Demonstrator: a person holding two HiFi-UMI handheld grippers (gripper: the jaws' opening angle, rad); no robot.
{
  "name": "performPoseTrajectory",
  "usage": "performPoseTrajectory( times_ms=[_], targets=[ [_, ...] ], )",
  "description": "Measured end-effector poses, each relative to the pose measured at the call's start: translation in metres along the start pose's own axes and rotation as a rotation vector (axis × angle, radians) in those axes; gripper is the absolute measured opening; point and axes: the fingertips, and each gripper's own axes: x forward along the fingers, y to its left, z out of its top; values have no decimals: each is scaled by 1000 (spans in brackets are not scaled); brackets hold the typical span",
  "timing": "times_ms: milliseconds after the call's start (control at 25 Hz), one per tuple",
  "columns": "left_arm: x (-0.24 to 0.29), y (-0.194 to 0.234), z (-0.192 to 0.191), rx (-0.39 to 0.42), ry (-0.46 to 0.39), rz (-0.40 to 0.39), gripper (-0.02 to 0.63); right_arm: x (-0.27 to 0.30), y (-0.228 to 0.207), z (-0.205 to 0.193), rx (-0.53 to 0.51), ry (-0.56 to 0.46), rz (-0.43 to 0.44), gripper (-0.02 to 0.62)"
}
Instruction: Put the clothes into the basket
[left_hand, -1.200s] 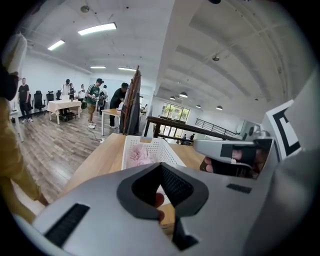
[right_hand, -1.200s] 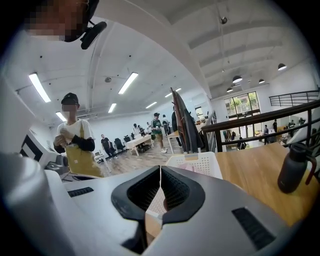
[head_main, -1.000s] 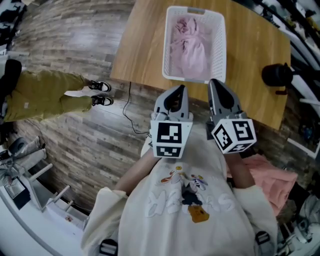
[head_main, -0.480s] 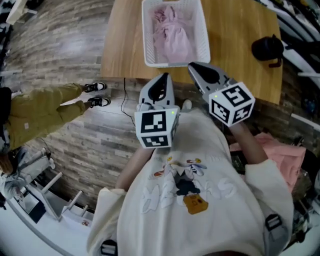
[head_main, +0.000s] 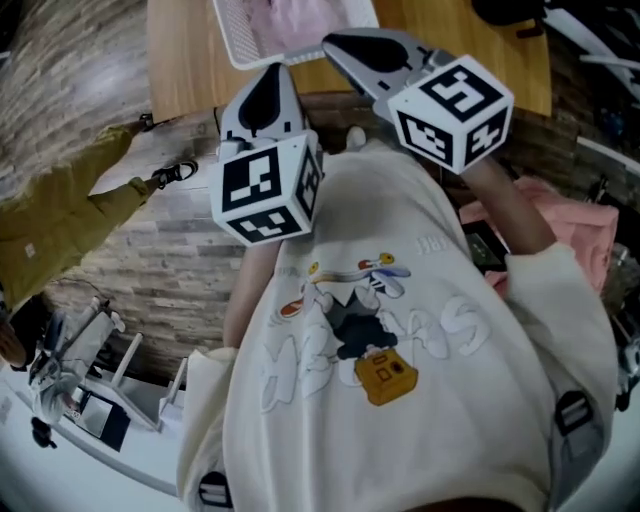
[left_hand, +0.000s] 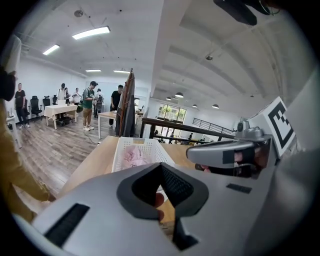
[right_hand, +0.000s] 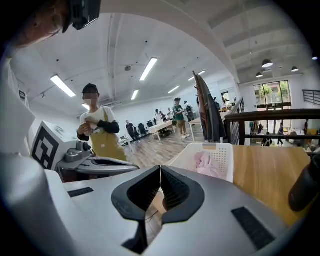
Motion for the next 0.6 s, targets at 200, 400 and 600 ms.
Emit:
performPoseTrajectory(
  times_ms=[200, 400, 600],
  targets=[
    [5, -12, -5, 19, 22, -29, 0, -12, -5, -4, 13, -7, -17, 23],
    [7, -12, -1, 23, 22, -39, 0, -11, 0, -5, 21, -1, -10, 23],
    [3, -13, -8, 16, 36, -48, 0, -14, 12, -16, 38, -1, -18, 23]
  ],
)
